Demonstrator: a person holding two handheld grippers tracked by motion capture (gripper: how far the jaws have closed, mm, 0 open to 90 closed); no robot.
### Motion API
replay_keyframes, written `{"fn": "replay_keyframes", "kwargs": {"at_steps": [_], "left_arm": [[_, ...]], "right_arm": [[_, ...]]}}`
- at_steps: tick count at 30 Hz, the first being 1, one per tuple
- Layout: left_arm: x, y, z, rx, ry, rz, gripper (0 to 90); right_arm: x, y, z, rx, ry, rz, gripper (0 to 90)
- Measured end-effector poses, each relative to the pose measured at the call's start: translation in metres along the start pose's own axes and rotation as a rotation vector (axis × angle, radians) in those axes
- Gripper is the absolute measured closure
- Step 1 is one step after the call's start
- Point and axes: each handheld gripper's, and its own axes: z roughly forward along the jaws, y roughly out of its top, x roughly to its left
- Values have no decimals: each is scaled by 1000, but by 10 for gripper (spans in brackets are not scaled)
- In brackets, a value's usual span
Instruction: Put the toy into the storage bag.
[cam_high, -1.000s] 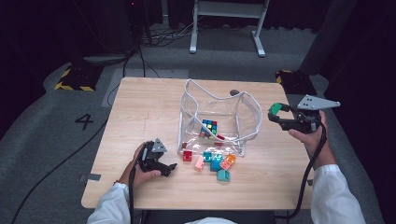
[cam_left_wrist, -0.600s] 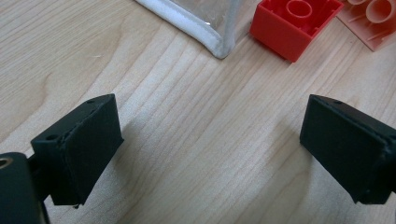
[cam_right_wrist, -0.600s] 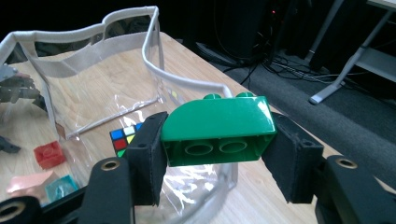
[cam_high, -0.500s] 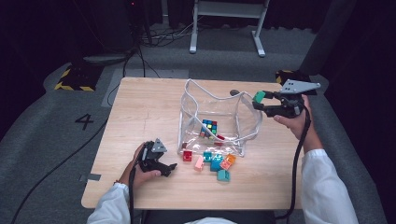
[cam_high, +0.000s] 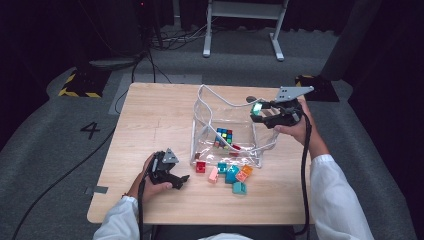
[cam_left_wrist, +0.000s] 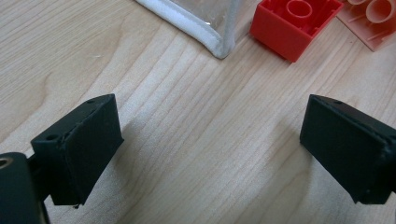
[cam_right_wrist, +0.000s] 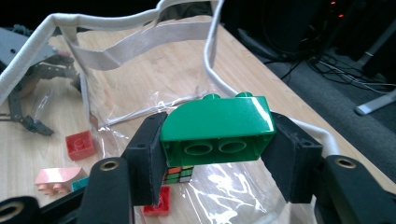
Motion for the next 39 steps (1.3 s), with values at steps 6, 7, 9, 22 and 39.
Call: {"fn": "replay_keyframes", "kwargs": {"at_steps": [6,7,9,22,39], "left_arm": [[0,0,0,1,-2,5,56],[0,0,0,0,0,1,56],[0,0,0,1,-2,5,55],[0,0,0,0,-2,5,56],[0,0,0,0,-1,1,56]], "right_arm": [[2,8,19,80,42,-42,432],[2,9,22,101,49,-53,432],[3,10,28,154,57,-76,432],[-2,6,44,424,26,-118,431],[-8,-7,27,561,-7,-121,427]]}}
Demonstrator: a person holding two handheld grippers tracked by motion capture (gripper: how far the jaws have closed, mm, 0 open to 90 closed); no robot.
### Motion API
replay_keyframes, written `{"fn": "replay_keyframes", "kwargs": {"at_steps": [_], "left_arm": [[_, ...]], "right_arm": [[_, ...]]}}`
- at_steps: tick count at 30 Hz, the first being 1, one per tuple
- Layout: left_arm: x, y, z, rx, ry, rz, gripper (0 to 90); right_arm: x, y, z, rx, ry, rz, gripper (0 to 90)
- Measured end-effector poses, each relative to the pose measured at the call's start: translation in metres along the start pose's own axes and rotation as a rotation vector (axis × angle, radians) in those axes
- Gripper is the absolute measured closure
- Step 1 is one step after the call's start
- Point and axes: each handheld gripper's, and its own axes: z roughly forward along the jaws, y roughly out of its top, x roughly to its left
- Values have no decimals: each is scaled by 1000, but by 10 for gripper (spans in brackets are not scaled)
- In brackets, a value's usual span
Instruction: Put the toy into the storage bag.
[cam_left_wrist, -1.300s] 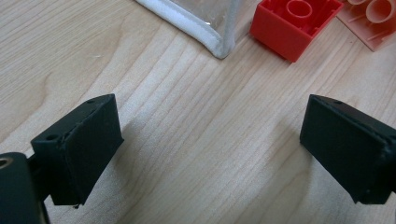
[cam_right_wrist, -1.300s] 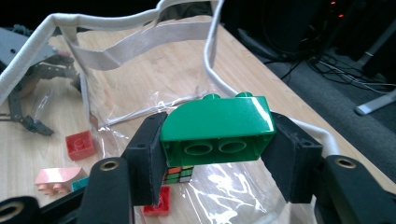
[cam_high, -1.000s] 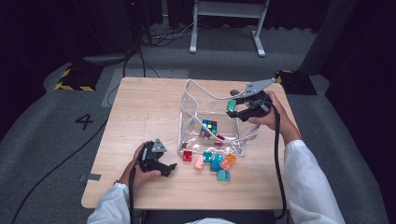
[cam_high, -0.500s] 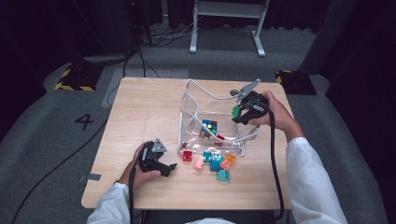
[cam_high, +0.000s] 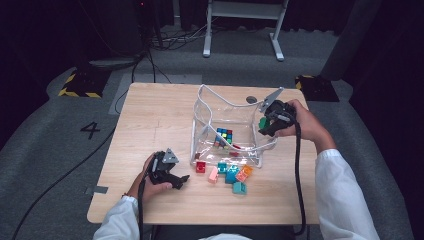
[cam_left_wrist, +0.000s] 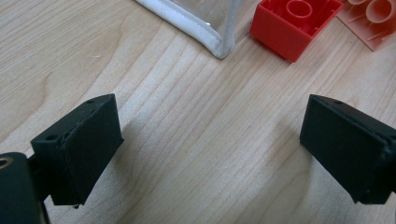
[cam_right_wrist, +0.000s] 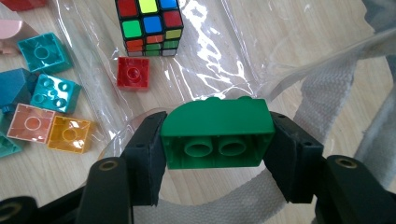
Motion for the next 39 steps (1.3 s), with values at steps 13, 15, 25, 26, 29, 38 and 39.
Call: {"fn": "replay_keyframes", "kwargs": {"at_steps": [13,15,25,26,29,38,39], "left_arm": [[0,0,0,0,1,-1,56],[0,0,0,0,1,-1,55],[0,0,0,0,1,-1,55],[0,0,0,0,1,-1,55],[0,0,0,0,1,-1,55],[0,0,0,0,1,-1,55],[0,0,0,0,1,-1,55]], "right_arm": [[2,-8,-6,-113,-4,37,356],[1,-11,-10,-145,-11,59,352],[9,-29,-28,-331,-57,143,307],[9,-30,-30,-345,-65,135,307],[12,-34,-41,-382,-107,148,305],[10,-66,-63,-472,-169,230,300],[10,-70,-65,-475,-170,243,300]]}}
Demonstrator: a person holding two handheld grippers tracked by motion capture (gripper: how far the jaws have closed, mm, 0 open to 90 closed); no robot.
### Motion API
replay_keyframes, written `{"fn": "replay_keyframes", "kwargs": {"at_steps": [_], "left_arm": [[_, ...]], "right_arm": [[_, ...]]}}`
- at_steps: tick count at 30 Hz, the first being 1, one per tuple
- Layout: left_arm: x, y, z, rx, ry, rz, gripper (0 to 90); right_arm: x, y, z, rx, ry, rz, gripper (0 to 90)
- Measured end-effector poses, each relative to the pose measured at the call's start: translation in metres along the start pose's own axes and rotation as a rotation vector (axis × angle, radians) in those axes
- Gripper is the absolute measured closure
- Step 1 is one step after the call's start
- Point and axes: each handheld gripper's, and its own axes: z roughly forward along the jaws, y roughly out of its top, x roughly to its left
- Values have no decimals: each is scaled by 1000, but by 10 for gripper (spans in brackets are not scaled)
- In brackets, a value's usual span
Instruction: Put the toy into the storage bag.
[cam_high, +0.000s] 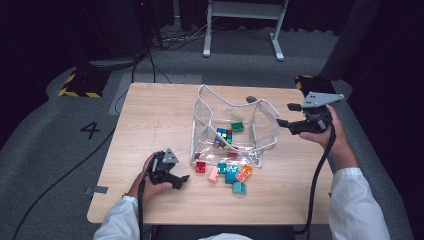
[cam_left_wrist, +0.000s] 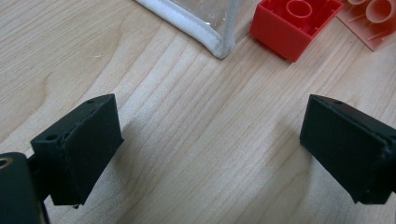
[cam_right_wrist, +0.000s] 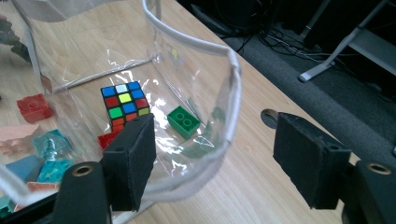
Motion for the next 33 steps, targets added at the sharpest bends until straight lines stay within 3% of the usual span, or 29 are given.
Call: {"fn": "replay_keyframes", "kwargs": {"at_steps": [6,15,23,33], "left_arm": [[0,0,0,0,0,0,55],[0,0,0,0,0,-1,55],[0,0,0,0,0,0,56],[0,0,0,-1,0,-2,55]], "right_arm": [[0,-19,-14,-29,-32,8,300],[4,-52,-23,-80,-25,60,294],[20,-85,-9,-27,-14,53,291],[44,-122,14,-3,61,100,334]]}}
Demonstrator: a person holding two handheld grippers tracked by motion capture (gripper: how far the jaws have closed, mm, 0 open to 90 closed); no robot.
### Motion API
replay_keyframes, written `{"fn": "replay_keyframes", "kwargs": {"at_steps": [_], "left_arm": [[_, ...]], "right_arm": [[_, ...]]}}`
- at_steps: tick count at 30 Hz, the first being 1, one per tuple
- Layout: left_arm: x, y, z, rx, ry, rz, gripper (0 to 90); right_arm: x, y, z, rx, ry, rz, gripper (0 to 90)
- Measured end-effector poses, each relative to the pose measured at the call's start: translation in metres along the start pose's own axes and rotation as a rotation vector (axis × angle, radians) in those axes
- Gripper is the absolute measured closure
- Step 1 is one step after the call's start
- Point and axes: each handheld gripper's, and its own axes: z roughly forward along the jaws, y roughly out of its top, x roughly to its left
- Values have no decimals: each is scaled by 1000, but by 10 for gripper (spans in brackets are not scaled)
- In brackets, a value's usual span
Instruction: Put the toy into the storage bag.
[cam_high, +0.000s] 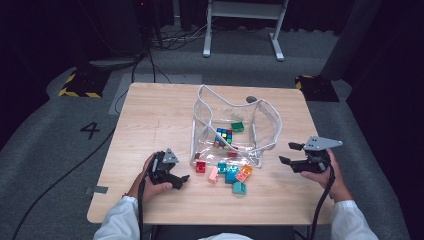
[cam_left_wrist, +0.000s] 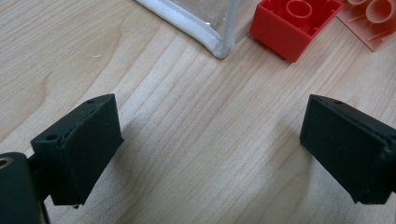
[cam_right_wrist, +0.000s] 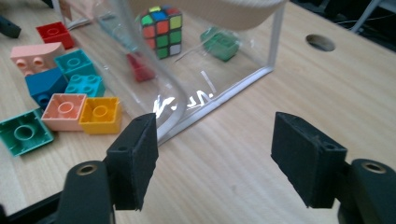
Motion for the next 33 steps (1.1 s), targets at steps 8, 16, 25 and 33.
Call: {"fn": "replay_keyframes", "kwargs": {"at_steps": [8,16,25,33], "left_arm": [[0,0,0,0,-1,0,55],[0,0,0,1,-1,0,56],[0,0,0,1,2,0,55],[0,0,0,1,-4,5,56]], "right_arm": [[28,-21,23,56,77,-21,408],[60,-26,44,76,145,-71,492],[75,-20,72,93,153,-83,490],[77,-18,85,102,134,-94,501]]}}
